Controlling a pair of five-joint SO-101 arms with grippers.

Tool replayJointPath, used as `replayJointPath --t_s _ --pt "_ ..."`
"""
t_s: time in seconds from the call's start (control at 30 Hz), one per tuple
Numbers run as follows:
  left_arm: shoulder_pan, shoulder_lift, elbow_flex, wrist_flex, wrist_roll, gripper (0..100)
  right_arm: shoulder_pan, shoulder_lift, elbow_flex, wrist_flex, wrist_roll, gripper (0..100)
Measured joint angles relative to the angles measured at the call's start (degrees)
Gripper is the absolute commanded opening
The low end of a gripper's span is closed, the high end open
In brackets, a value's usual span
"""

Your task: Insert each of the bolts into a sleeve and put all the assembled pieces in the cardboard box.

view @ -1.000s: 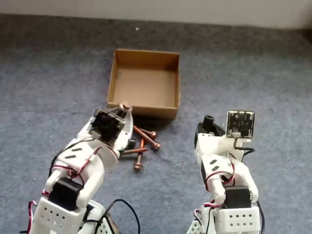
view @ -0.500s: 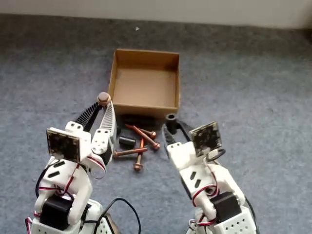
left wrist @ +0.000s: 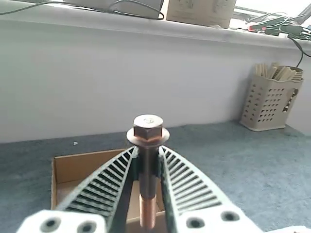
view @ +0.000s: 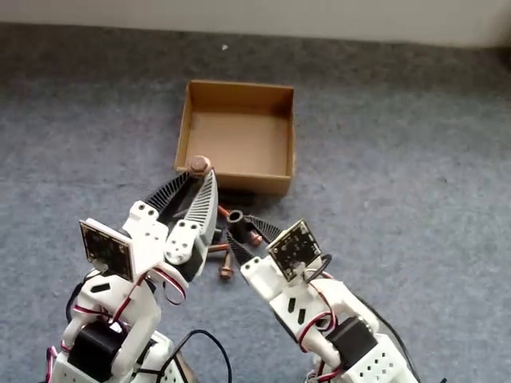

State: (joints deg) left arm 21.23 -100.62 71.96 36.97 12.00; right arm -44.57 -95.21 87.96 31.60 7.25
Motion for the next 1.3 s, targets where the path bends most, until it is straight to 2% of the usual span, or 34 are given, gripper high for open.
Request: replayJointPath --t_s 0.27,0.47,0.9,1.2,1.3 --pt "4.4 0.0 0.0 0.0 0.0 1 -0.7 0.0 3.9 -6.9 0.6 0.5" --pt "5.0 -0.1 2.0 0.0 0.0 1 -0.7 0.0 4.1 -13.5 0.6 0.5" --pt "5.2 -0.1 2.5 0.0 0.0 1 -0.7 0.0 4.1 -14.6 0.6 0.5" --pt "5.4 -0.6 5.0 -0.9 0.1 1 2.2 0.0 4.2 -14.5 0.8 0.5" --pt "5.4 -0.7 6.3 -1.5 -2.2 1 3.0 0.1 4.3 -14.5 0.8 0.5"
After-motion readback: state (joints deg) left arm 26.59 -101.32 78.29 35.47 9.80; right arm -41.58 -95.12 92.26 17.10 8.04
